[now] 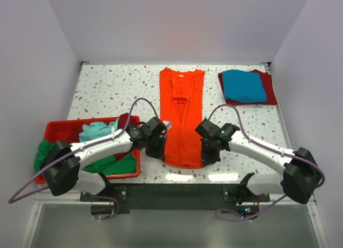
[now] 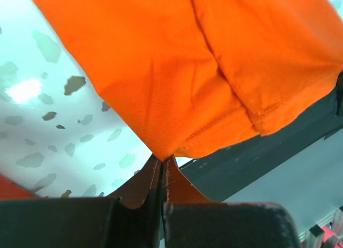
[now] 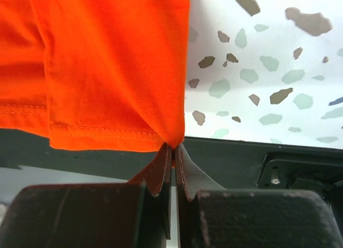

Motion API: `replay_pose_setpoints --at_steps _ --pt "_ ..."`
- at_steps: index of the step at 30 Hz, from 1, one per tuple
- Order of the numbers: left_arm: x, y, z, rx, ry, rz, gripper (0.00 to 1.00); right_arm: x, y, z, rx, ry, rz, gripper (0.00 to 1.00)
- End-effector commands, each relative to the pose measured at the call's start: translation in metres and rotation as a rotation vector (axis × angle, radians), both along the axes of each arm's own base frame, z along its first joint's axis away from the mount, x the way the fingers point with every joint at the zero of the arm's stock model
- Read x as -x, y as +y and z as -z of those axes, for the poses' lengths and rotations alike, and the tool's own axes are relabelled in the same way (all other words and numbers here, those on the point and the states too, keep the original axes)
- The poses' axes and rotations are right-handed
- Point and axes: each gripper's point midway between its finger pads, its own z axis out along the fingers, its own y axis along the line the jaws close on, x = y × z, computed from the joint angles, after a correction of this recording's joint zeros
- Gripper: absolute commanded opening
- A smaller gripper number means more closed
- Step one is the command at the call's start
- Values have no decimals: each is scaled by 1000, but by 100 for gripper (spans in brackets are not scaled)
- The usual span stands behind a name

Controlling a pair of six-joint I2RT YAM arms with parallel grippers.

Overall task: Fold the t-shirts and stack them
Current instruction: Fold the tshirt

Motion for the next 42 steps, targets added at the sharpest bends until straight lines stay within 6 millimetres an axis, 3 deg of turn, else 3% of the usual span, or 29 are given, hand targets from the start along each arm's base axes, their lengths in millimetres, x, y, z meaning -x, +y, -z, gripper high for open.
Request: replay_pose_setpoints --at_steps 1,5,6,12,17,21,27,29,37,38,42 --pt "-22 2 -24 -33 -92 -30 0 -20 -3 -25 26 -84 53 0" --pt "-47 8 -35 -59 -138 -41 0 -45 3 -35 30 -117 74 0" --pt "-62 12 -41 -50 -155 -62 0 -54 7 -41 21 -136 73 0" --pt "-114 14 -55 -5 -205 -81 0 -101 13 -42 52 -146 87 0" --pt "-141 8 -48 -31 -213 -29 0 -145 22 -51 47 -180 98 0" --pt "-175 18 -50 -38 -235 -74 0 -178 29 -48 60 -187 92 0" --pt "-222 12 -50 46 -252 -119 0 -225 27 -52 76 -218 94 0" --pt "-230 8 -41 53 -229 -118 0 -236 23 -46 94 -208 95 0" --pt "-288 4 -39 111 -280 -158 0 -280 16 -43 104 -227 88 0" --pt "-292 3 -31 113 -265 -159 0 -286 12 -38 111 -223 96 0" --pt "-316 0 -35 132 -289 -171 0 -300 6 -31 115 -216 99 0"
